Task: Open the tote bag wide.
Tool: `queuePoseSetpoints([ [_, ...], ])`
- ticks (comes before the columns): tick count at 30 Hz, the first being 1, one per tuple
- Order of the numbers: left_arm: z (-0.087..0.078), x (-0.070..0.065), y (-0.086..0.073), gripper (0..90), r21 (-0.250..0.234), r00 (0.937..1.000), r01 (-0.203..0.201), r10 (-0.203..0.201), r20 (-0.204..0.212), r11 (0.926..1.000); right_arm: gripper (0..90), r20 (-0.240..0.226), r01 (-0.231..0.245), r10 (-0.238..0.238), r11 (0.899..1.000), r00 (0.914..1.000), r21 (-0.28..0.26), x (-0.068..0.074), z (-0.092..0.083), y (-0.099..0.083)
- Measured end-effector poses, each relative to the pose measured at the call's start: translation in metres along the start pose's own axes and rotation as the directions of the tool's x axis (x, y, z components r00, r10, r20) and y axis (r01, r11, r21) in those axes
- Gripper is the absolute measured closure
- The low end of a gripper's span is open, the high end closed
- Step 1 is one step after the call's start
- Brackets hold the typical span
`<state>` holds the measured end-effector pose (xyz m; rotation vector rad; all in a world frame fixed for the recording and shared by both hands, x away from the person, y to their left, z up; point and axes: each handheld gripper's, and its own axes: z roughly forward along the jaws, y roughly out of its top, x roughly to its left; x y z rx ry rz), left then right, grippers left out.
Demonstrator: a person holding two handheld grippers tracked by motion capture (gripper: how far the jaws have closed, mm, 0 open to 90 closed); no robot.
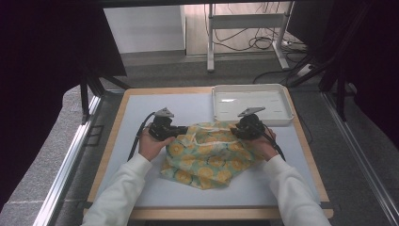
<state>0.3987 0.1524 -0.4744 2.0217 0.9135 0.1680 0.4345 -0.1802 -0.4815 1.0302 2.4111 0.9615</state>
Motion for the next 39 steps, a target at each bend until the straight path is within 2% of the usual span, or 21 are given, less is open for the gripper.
queuePoseSetpoints([
  [4, 0.0, 0.0, 0.0, 88.7, 0.001, 1.0, 0.0, 0.0, 0.001, 1.0, 78.6, -0.002, -0.011, 0.011, 1.0, 0.9999, -0.011, -0.002, -0.001, -0.001],
  [10, 0.001, 0.0, 0.0, 88.6, 0.005, 1.0, -0.004, 0.004, 0.001, 1.0, 86.5, -0.012, -0.017, 0.016, 0.999, 0.9998, -0.034, -0.003, -0.005, 0.0],
  [16, 0.0, 0.0, 0.0, 88.8, 0.003, 1.0, -0.002, 0.002, -0.002, 1.0, 87.7, -0.023, -0.028, 0.026, 0.997, 0.9994, -0.075, -0.004, -0.011, 0.002],
  [28, -0.003, 0.001, 0.0, 89.0, -0.005, 1.0, -0.007, 0.007, -0.004, 1.0, 88.4, -0.032, -0.025, 0.022, 0.994, 0.9992, -0.105, -0.004, -0.019, 0.004],
  [39, -0.013, -0.002, 0.002, 89.0, -0.024, 0.9998, -0.019, 0.019, -0.004, 0.9995, 88.4, -0.05, -0.017, 0.009, 0.989, 0.9987, -0.149, -0.002, -0.032, 0.009],
])
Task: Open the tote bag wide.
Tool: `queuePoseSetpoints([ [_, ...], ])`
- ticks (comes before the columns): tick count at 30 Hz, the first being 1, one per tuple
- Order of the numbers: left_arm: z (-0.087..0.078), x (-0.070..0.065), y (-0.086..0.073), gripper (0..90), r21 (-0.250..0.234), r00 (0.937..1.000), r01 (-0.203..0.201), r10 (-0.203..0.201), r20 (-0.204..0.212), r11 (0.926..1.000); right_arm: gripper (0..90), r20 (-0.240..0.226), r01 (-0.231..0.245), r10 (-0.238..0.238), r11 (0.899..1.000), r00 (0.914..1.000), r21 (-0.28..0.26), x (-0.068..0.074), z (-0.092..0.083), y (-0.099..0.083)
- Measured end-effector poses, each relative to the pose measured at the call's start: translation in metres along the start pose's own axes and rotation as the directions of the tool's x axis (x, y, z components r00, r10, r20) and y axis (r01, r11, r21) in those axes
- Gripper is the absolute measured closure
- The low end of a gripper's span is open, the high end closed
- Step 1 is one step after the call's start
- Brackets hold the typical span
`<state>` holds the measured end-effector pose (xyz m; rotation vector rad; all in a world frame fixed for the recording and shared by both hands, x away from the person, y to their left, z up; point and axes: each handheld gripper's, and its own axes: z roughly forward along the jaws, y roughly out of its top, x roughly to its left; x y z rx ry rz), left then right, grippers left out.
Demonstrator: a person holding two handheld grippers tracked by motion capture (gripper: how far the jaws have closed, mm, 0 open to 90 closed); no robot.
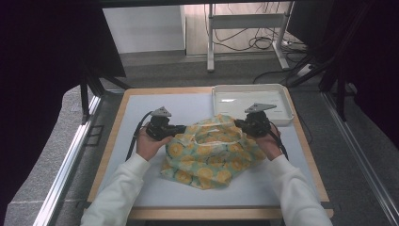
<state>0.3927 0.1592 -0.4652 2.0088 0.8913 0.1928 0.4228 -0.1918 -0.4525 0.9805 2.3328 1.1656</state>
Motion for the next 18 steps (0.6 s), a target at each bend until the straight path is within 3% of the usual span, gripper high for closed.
queuePoseSetpoints([
  [8, -0.006, -0.006, 0.001, 89.0, -0.01, 0.9999, -0.015, 0.015, 0.004, 0.9998, 88.4, -0.016, 0.003, -0.003, 1.0, 0.9999, -0.011, 0.004, -0.007, 0.0],
  [18, -0.008, -0.018, 0.001, 88.9, -0.009, 0.9994, -0.032, 0.033, 0.015, 0.9994, 88.4, -0.025, -0.002, 0.001, 0.999, 0.9997, -0.032, 0.007, -0.027, -0.006],
])
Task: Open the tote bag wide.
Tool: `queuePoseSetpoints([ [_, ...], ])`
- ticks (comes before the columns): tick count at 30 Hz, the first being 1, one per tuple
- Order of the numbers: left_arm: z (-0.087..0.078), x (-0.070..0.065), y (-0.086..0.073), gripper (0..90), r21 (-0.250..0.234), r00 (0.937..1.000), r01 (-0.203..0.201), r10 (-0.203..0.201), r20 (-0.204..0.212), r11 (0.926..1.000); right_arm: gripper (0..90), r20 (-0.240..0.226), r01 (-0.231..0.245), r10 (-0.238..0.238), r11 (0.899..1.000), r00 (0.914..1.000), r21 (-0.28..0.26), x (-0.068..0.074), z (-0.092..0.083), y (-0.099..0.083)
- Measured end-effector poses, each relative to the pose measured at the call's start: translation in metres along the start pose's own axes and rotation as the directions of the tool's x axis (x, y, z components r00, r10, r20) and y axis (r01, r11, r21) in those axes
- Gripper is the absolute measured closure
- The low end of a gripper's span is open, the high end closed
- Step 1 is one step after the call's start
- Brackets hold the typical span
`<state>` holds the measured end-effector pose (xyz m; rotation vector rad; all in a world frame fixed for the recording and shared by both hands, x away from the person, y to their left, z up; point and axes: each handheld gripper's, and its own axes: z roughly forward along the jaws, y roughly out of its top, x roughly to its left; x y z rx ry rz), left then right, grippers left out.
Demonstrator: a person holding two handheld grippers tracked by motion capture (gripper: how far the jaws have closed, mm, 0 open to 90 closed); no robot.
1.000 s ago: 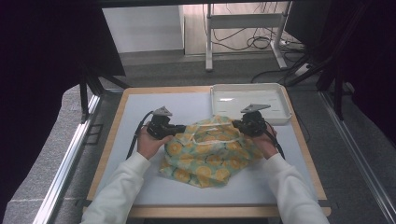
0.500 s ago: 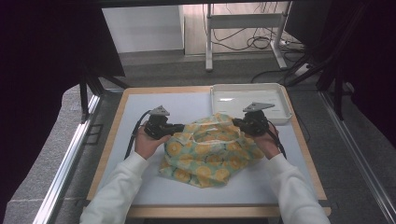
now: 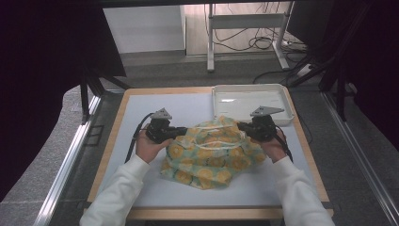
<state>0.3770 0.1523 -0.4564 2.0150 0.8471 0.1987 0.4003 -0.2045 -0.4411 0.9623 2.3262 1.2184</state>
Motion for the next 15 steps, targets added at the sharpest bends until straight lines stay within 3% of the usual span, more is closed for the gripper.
queuePoseSetpoints([
  [7, -0.005, -0.009, 0.0, 88.8, -0.015, 0.9996, -0.026, 0.026, -0.005, 0.9996, 88.4, -0.018, -0.004, 0.004, 1.0, 0.9998, -0.012, 0.001, -0.004, 0.0],
  [11, -0.009, -0.008, -0.008, 89.0, -0.019, 1.0, 0.0, 0.0, 0.007, 0.9998, 88.3, -0.03, 0.001, -0.001, 1.0, 0.9996, -0.015, 0.004, -0.006, -0.001],
  [15, -0.013, -0.008, -0.013, 89.0, -0.026, 1.0, 0.001, -0.001, 0.007, 0.9997, 88.3, -0.04, 0.004, -0.005, 1.0, 0.9992, -0.019, 0.007, -0.007, 0.0],
])
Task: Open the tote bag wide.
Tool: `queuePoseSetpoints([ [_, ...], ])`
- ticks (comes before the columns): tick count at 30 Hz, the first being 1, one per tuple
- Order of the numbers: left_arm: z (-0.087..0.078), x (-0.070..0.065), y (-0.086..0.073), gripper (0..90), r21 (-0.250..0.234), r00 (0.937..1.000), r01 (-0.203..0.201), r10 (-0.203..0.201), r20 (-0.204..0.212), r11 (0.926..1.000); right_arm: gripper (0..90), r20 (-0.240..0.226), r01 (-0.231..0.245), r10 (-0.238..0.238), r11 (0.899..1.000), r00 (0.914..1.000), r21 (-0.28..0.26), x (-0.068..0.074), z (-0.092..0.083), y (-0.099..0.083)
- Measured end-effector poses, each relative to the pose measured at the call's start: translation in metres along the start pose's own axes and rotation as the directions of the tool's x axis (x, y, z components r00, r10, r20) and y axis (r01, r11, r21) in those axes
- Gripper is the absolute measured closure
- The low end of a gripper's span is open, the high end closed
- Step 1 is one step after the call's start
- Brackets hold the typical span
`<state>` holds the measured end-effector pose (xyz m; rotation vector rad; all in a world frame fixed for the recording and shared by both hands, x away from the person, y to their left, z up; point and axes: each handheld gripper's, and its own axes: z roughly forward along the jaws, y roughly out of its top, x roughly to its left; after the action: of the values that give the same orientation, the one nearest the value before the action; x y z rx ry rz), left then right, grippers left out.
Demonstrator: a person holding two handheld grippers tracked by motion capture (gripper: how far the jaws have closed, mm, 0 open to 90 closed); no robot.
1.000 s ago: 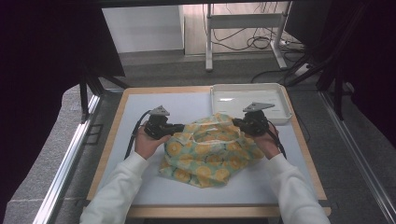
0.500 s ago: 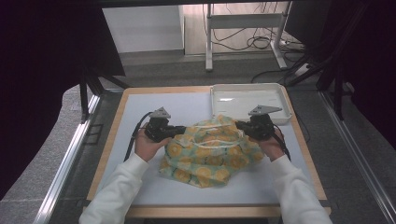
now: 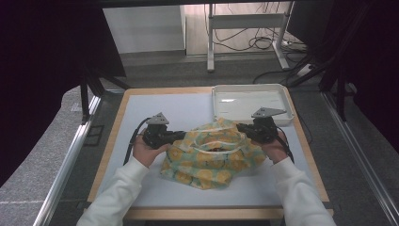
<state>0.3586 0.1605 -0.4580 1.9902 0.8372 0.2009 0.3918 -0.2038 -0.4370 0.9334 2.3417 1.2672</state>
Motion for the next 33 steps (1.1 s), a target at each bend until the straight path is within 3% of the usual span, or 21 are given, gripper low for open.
queuePoseSetpoints([
  [14, -0.007, -0.01, -0.009, 89.0, -0.032, 0.9999, 0.011, -0.011, 0.01, 0.9994, 88.3, -0.026, 0.003, -0.003, 1.0, 0.9997, -0.01, 0.012, -0.012, -0.004],
  [33, -0.015, -0.023, -0.02, 89.0, -0.049, 0.9993, -0.012, 0.014, 0.035, 0.9987, 88.1, -0.073, 0.012, -0.013, 1.0, 0.9973, -0.013, 0.029, -0.029, -0.019],
])
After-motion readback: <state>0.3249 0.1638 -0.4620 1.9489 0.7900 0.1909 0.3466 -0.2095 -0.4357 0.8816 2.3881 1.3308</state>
